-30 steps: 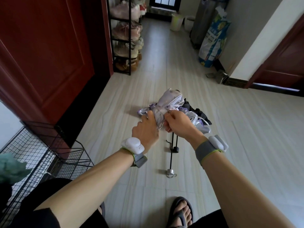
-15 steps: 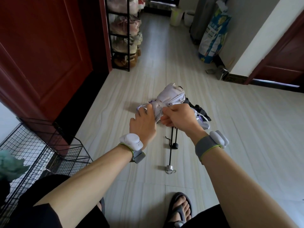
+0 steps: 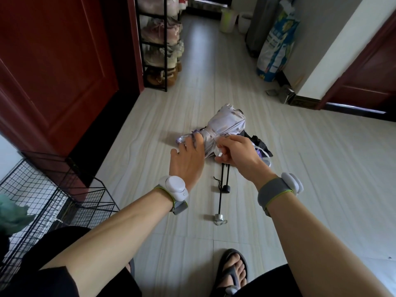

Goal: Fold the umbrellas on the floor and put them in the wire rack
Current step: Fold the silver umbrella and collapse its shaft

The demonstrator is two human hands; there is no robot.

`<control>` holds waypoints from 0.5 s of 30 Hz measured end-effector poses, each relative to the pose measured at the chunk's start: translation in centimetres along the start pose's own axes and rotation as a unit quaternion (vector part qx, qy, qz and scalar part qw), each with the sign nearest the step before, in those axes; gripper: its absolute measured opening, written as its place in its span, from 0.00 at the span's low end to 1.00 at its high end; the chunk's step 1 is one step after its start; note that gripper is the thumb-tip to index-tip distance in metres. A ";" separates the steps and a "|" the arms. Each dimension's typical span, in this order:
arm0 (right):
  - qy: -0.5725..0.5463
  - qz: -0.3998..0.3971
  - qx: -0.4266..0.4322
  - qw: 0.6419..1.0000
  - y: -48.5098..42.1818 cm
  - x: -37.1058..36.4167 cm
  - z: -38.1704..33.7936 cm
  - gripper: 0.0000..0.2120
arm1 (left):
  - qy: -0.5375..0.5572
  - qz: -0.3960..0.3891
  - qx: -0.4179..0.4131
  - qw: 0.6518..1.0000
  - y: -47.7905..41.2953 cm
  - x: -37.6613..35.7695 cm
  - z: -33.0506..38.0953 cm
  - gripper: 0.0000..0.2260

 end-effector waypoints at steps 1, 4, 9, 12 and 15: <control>0.001 -0.003 0.007 1.000 0.0 -0.1 -0.1 0.12 | 0.014 0.004 0.003 1.000 0.0 -0.1 -0.1 0.21; 0.041 0.021 0.034 0.998 -0.2 -0.5 -0.1 0.14 | 0.033 0.012 0.002 0.999 -0.2 -0.6 -0.2 0.15; 0.104 0.101 0.034 0.989 -0.9 -0.7 0.0 0.15 | 0.003 0.013 -0.013 1.000 -0.4 -0.8 -0.3 0.17; 0.156 0.133 0.040 0.978 -0.6 -0.9 -0.1 0.17 | -0.008 0.011 -0.026 1.000 0.0 -1.1 0.3 0.16; 0.210 0.145 0.035 0.966 -0.8 -0.7 0.0 0.19 | -0.009 -0.012 -0.030 0.999 0.8 -1.2 0.9 0.18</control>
Point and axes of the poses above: each hand's wrist, its own y-axis away from the middle knuckle, its own x-axis out of the back of the hand, z = x × y, the point moved 3 cm from there along -y, towards the middle knuckle, and after that the axes turned 15 degrees about -x, right-handed, at the moved point
